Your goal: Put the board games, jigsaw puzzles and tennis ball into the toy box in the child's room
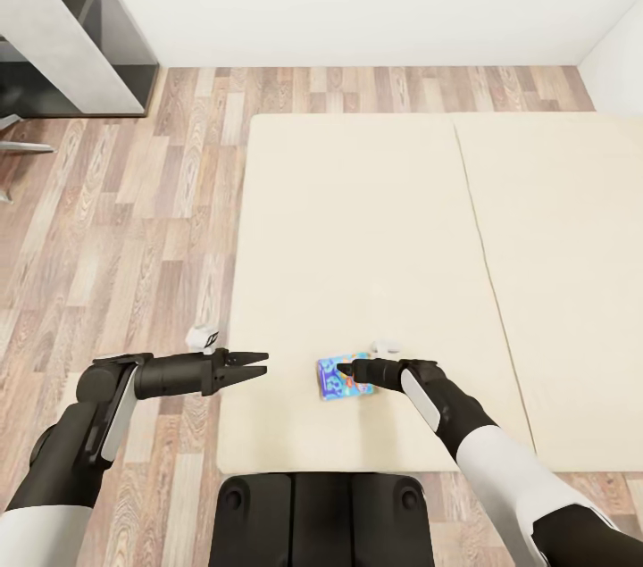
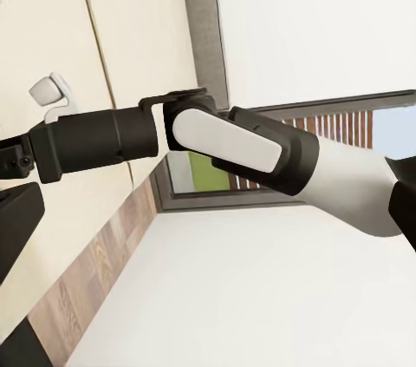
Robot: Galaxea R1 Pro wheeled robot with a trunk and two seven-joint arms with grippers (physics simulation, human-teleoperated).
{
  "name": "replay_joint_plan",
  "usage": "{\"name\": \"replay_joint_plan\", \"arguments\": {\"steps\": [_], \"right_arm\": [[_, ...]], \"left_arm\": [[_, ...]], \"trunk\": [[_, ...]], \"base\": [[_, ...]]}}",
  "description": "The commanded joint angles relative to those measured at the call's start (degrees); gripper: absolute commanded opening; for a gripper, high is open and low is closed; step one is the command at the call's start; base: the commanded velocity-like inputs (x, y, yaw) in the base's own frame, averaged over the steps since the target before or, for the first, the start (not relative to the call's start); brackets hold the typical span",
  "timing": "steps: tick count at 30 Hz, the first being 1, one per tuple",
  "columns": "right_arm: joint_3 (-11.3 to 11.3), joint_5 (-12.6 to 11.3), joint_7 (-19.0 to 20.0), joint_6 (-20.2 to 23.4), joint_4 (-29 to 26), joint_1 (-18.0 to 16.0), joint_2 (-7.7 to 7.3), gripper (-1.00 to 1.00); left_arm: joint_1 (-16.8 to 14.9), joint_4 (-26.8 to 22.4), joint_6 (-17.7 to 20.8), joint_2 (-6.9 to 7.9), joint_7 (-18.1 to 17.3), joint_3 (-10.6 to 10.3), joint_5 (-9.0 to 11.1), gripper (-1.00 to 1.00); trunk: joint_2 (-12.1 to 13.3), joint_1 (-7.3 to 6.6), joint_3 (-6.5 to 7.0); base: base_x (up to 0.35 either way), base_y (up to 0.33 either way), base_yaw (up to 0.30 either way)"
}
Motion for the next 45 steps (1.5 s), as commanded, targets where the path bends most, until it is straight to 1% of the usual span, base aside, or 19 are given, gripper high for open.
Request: {"name": "replay_joint_plan", "arguments": {"steps": [1,9,29,37,45], "right_arm": [[0.05,-0.15,0.02,0.25,-0.04,-0.02,-0.01,1.00],[0.05,-0.15,0.02,0.25,-0.04,-0.02,-0.02,1.00],[0.12,-0.23,0.01,0.64,0.13,-0.02,-0.19,1.00],[0.13,-0.29,-0.10,3.49,0.14,-0.02,-0.26,1.00],[0.13,-0.19,-0.19,4.40,0.14,-0.02,-0.05,1.00]], "left_arm": [[-0.01,-0.01,0.62,0.02,-0.15,0.00,0.06,1.00],[-0.01,-0.01,0.57,0.02,-0.15,0.00,0.05,1.00],[-0.01,-0.01,0.55,0.02,-0.15,0.00,0.10,1.00],[-0.01,-0.01,0.55,0.02,-0.19,0.00,0.13,1.00],[-0.01,-0.01,0.58,0.02,-0.22,0.00,0.12,1.00]], "trunk": [[-0.09,0.03,-0.06],[-0.09,0.03,-0.06],[-0.09,0.03,-0.06],[-0.09,0.03,-0.06],[-0.09,0.03,-0.06]], "base": [[0.000,0.094,0.000],[0.000,0.072,0.000],[0.000,0.003,0.000],[0.000,0.000,0.000],[0.000,0.000,0.000]]}}
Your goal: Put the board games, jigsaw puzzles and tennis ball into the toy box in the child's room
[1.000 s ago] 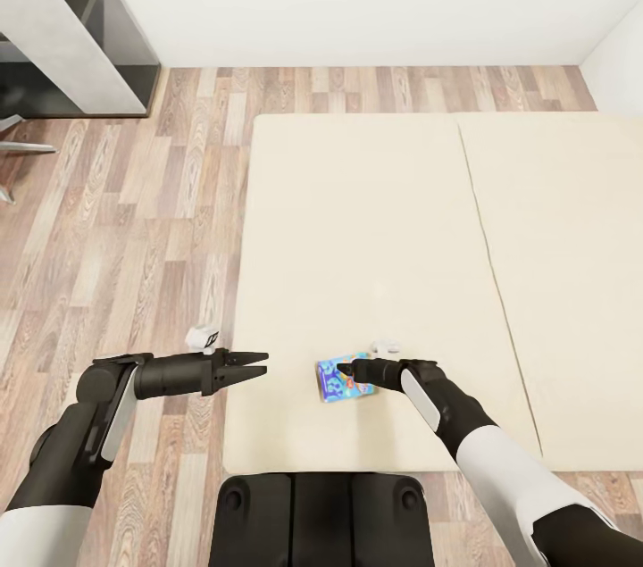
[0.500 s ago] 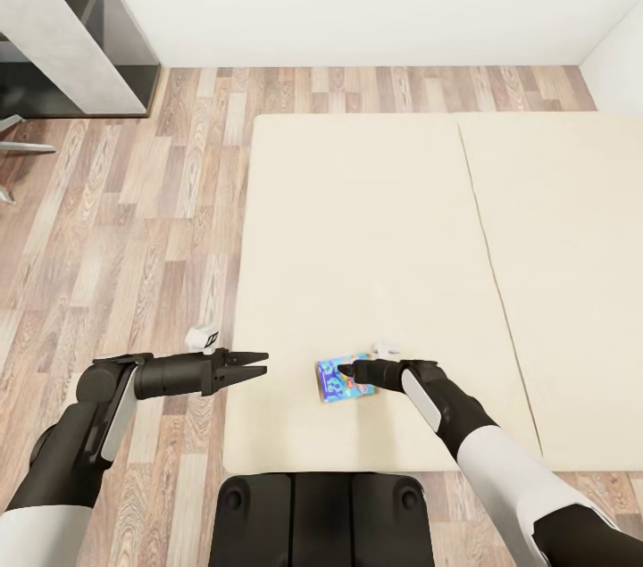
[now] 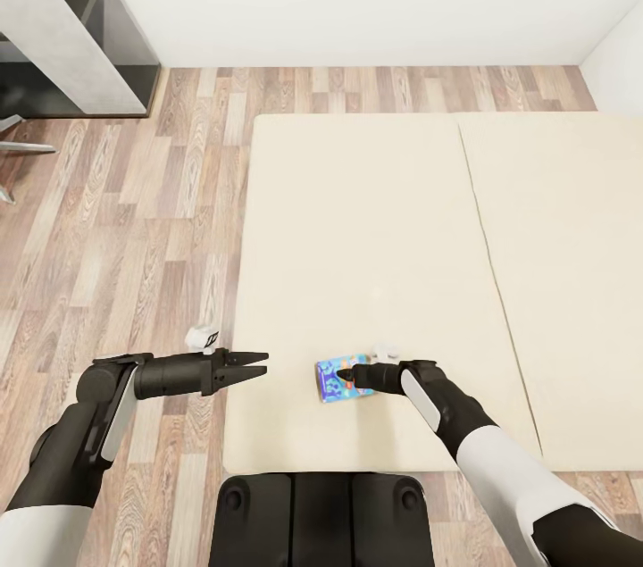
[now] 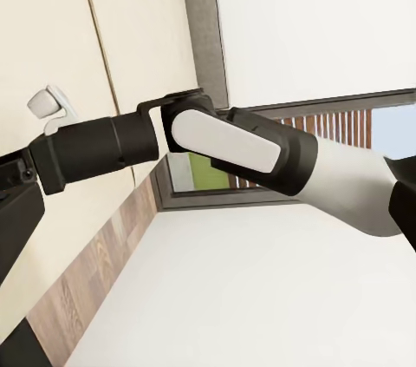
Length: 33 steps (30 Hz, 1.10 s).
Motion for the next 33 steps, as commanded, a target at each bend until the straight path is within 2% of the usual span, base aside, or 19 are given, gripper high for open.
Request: {"name": "replay_joint_plan", "arguments": {"steps": [1,33], "right_arm": [[0.05,-0.03,0.06,0.25,-0.04,-0.02,0.00,1.00],[0.05,0.00,0.08,0.29,-0.04,-0.02,0.03,1.00]], "left_arm": [[-0.01,-0.01,0.59,0.02,-0.14,0.00,0.05,1.00],[0.00,-0.01,0.57,0.02,-0.16,0.00,0.03,1.00]], "trunk": [[-0.09,0.03,-0.06],[-0.09,0.03,-0.06]], "base": [[0.000,0.000,0.000],[0.000,0.098,0.000]]}}
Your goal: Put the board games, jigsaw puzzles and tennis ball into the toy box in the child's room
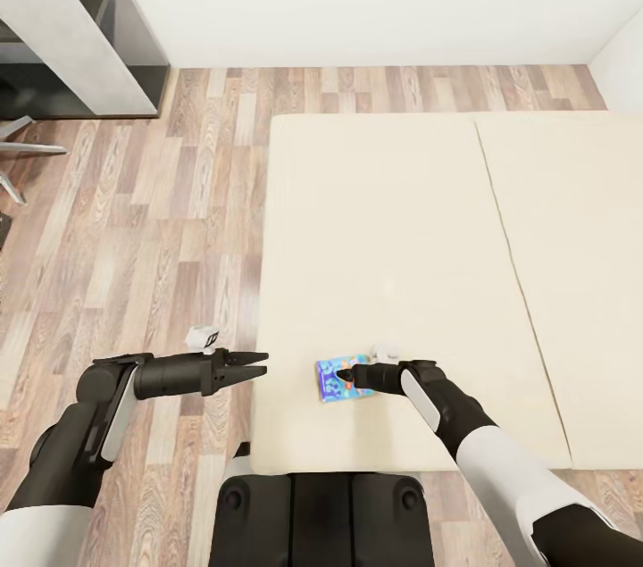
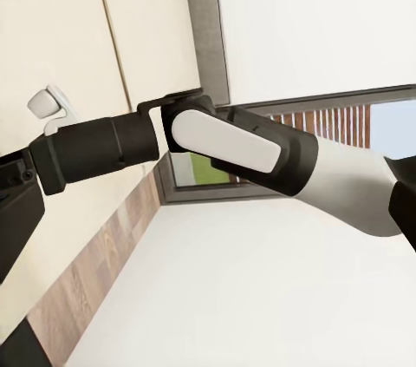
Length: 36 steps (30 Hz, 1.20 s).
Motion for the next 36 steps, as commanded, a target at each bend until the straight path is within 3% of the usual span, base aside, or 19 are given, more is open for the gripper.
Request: {"name": "replay_joint_plan", "arguments": {"steps": [1,36], "right_arm": [[0.04,-0.05,0.05,0.23,-0.04,-0.03,-0.01,1.00],[0.04,-0.05,0.05,0.17,-0.04,-0.03,-0.01,1.00]], "left_arm": [[-0.02,-0.01,0.60,0.02,-0.15,0.00,0.08,1.00],[-0.03,-0.01,0.60,0.02,-0.16,0.00,0.12,1.00]], "trunk": [[-0.09,0.03,-0.06],[-0.09,0.03,-0.06]], "base": [[0.000,0.111,0.000],[0.000,0.088,0.000]]}}
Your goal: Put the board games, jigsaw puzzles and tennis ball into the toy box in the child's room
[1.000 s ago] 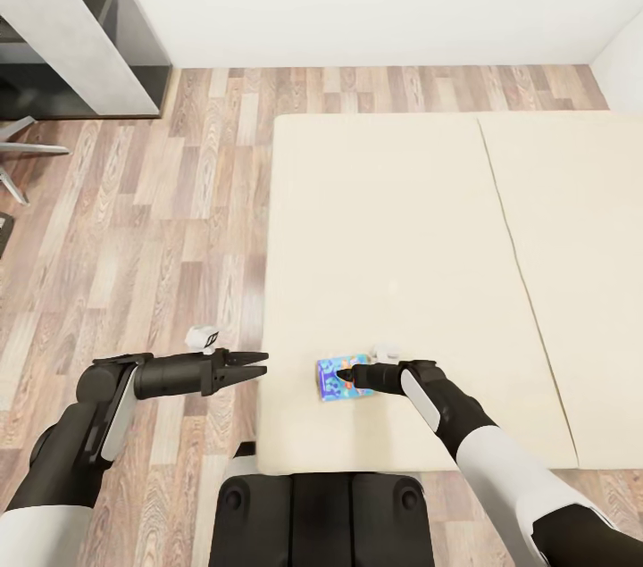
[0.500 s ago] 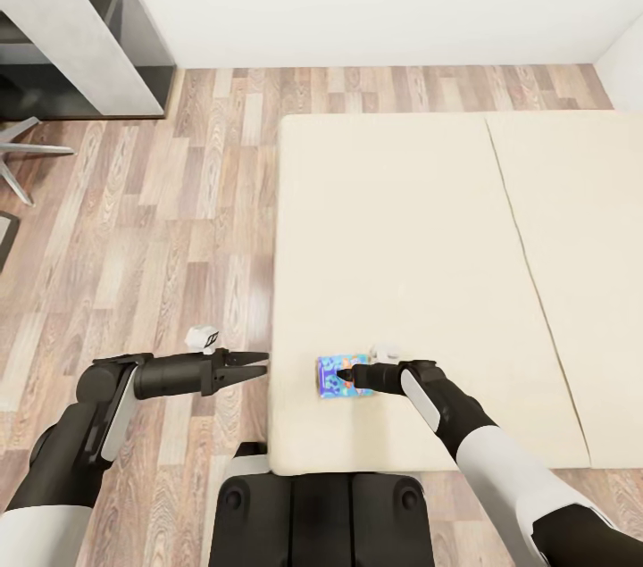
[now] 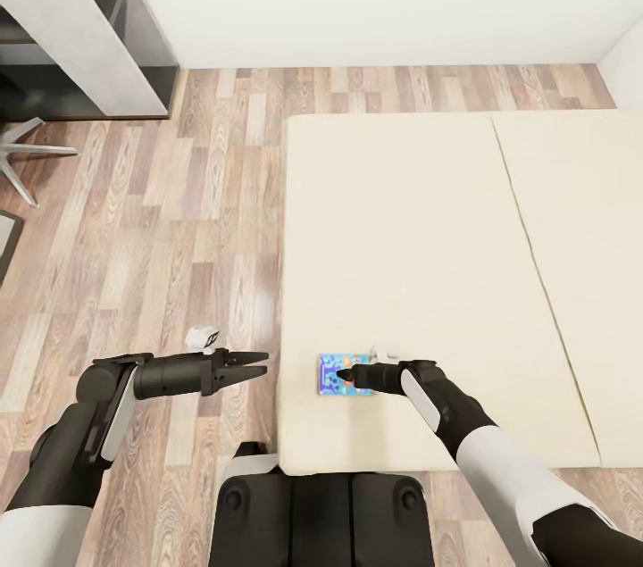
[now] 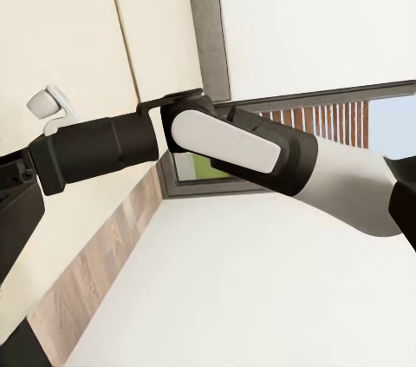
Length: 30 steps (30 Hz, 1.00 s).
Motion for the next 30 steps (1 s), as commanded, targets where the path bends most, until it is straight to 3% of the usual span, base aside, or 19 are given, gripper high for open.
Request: {"name": "replay_joint_plan", "arguments": {"steps": [1,30], "right_arm": [[0.05,-0.07,0.06,0.22,-0.04,-0.02,-0.01,1.00],[0.05,-0.07,-0.02,0.21,-0.04,-0.02,-0.09,1.00]], "left_arm": [[-0.01,-0.01,0.60,0.02,-0.15,0.00,0.07,1.00],[-0.01,-0.01,0.57,0.10,-0.15,0.01,0.06,1.00]], "trunk": [[-0.09,0.03,-0.06],[-0.09,0.03,-0.06]], "base": [[0.000,0.077,0.000],[0.000,0.036,0.000]]}}
